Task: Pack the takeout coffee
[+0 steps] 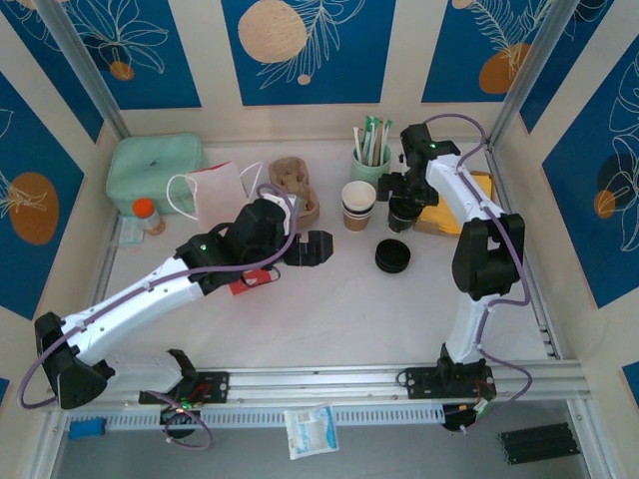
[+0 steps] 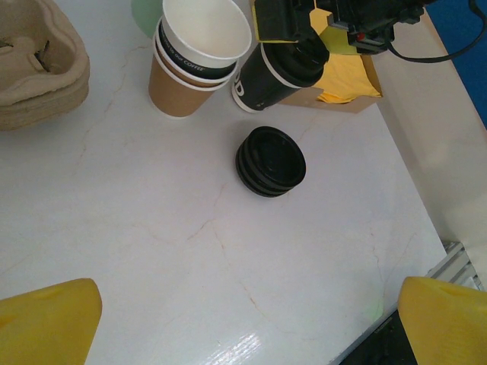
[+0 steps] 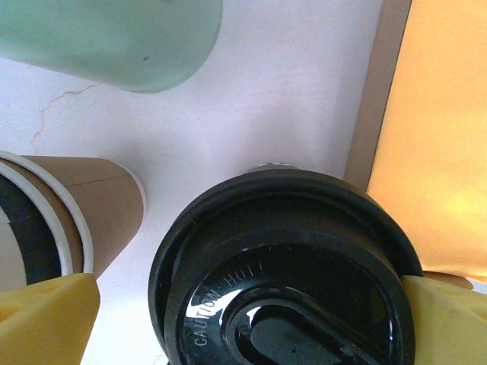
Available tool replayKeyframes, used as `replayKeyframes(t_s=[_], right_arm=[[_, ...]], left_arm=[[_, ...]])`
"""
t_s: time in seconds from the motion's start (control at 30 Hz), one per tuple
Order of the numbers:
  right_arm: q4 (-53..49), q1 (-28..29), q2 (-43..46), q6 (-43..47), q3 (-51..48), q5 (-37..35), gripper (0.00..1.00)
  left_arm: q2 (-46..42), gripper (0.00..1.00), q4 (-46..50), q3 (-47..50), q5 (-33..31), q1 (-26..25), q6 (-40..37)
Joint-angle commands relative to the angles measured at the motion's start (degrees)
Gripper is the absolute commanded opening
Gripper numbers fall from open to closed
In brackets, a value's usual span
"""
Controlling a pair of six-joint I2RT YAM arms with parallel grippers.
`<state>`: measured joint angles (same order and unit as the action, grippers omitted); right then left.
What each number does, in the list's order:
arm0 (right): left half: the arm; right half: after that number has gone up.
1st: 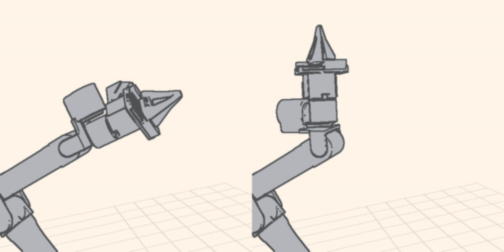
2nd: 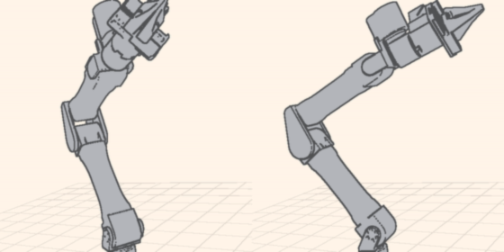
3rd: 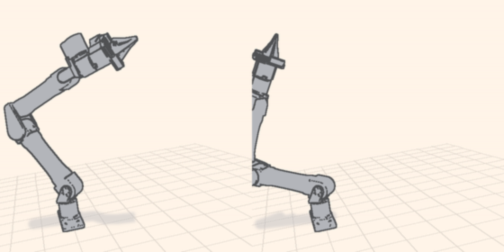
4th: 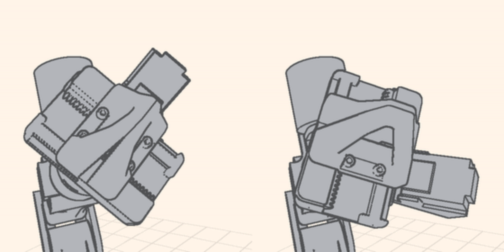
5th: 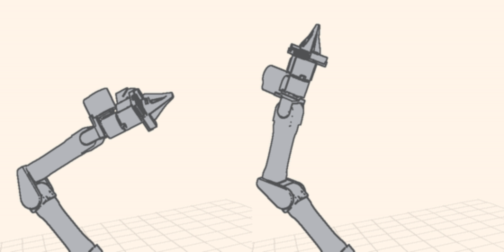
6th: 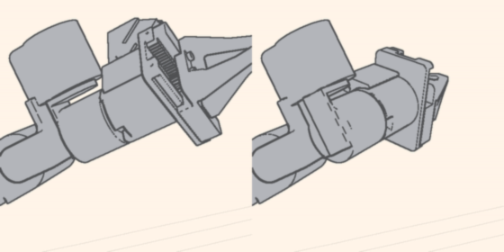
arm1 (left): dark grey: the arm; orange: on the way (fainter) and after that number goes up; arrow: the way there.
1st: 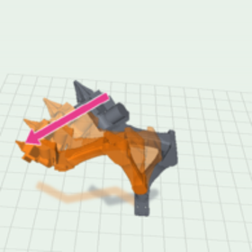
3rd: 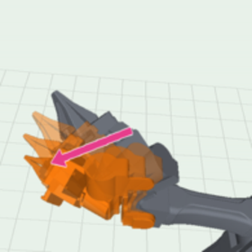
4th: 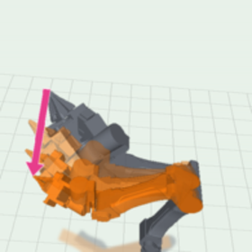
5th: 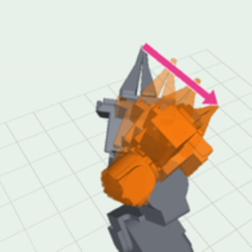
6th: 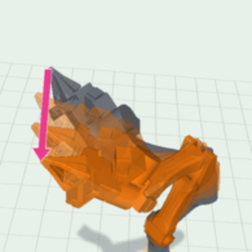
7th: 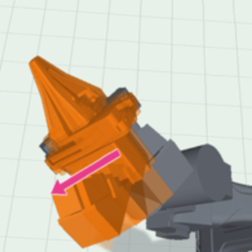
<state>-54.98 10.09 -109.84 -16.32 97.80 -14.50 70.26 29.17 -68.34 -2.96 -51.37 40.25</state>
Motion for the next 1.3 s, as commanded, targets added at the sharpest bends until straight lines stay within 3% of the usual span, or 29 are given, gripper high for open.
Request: replayKeyframes(t_s=[0.0,0.57,1.27], right_arm=[[0.2,-0.3,2.5,-1.1,-0.6,3.7,0.99],[1.2,-2.7,2.3,-3.1,-1.7,9.8,0.99],[-2.0,-0.6,2.8,-2.6,0.6,4.2,0.99]], left_arm=[[0.1,0.99,-0.7,-2.5,0.9,0.5,0.5],[0.4,0.99,-0.7,-2.6,0.8,0.5,0.3],[0.8,0.99,-0.3,-3.4,1.3,0.5,0.1]])
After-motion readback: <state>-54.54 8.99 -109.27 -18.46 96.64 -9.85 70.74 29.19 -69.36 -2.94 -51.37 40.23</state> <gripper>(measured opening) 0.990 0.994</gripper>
